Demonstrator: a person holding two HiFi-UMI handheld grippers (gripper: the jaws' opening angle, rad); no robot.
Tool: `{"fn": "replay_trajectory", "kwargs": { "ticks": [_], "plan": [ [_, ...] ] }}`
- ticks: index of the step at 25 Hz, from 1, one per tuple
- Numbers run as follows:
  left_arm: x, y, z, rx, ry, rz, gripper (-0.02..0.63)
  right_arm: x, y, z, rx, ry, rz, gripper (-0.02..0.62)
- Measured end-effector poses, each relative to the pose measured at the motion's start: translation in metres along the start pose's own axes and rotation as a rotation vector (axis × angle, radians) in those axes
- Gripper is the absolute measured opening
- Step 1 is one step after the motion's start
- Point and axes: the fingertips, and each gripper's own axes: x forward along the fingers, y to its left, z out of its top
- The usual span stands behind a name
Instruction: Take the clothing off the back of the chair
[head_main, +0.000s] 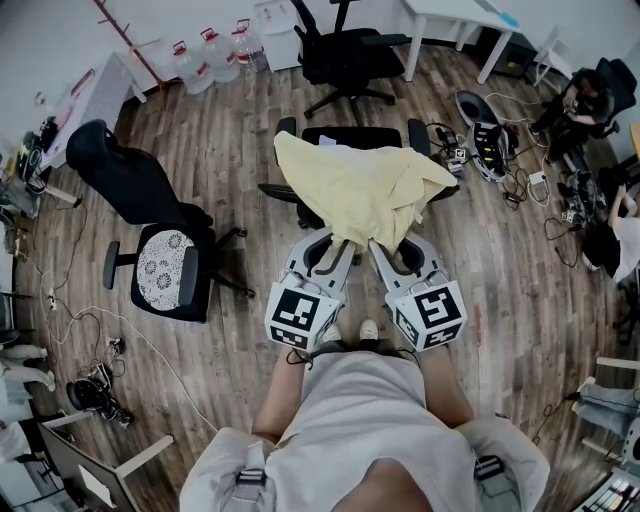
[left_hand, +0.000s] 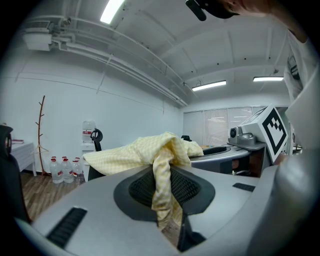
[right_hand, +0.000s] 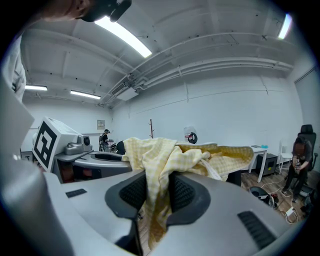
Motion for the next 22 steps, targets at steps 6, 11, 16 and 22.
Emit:
{"fn": "replay_trajectory", "kwargs": {
  "ticks": [6, 11, 16, 22],
  "plan": [
    [-0.009, -0.003, -0.003, 0.000, -0.004, -0.001, 0.077, -0.005, 0.008, -0.003, -0.003, -0.002, 0.001, 0.100],
    [-0.016, -0.006, -0.002, 0.001, -0.009, 0.001, 0.077, -0.010, 0.014, -0.001, -0.005, -0.007, 0.002, 0.100],
    [-0.021, -0.008, -0.002, 0.003, -0.015, 0.000, 0.077, -0.013, 0.019, -0.001, -0.007, -0.008, 0.001, 0.098],
    [-0.032, -0.015, -0.004, 0.010, -0.023, -0.003, 0.077, -0.023, 0.028, -0.003, -0.010, -0.013, -0.003, 0.098]
  ]
}}
